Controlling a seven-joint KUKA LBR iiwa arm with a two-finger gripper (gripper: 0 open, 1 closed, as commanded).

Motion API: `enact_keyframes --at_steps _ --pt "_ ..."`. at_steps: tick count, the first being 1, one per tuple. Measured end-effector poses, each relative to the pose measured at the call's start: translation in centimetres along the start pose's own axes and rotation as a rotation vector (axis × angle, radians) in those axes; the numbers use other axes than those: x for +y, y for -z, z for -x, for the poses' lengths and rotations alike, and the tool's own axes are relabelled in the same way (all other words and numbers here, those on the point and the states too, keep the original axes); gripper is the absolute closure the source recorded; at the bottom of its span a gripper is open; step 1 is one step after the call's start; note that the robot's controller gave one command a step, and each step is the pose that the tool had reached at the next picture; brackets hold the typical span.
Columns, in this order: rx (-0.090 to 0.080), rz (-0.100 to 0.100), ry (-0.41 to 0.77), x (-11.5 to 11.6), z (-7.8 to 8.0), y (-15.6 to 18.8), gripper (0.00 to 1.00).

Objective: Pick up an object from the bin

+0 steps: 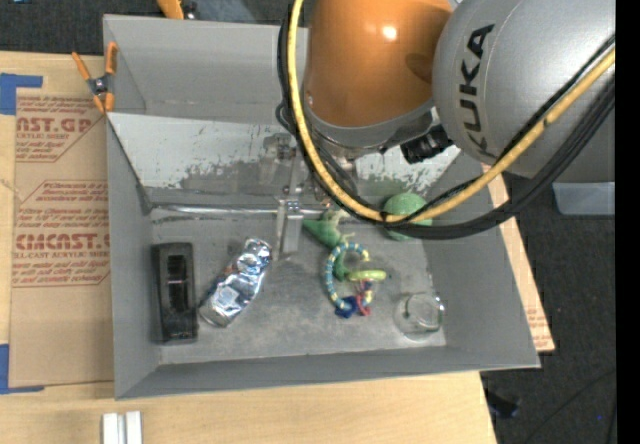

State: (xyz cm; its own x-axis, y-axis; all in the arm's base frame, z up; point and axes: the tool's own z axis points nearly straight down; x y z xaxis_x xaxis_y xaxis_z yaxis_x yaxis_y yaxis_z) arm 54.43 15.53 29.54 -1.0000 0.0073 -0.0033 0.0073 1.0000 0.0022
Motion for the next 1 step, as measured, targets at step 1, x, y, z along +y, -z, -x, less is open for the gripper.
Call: enact_keyframes --at_steps 1 --pt "0.001 0.001 0.092 1.04 -0.22 -6.32 0.0"
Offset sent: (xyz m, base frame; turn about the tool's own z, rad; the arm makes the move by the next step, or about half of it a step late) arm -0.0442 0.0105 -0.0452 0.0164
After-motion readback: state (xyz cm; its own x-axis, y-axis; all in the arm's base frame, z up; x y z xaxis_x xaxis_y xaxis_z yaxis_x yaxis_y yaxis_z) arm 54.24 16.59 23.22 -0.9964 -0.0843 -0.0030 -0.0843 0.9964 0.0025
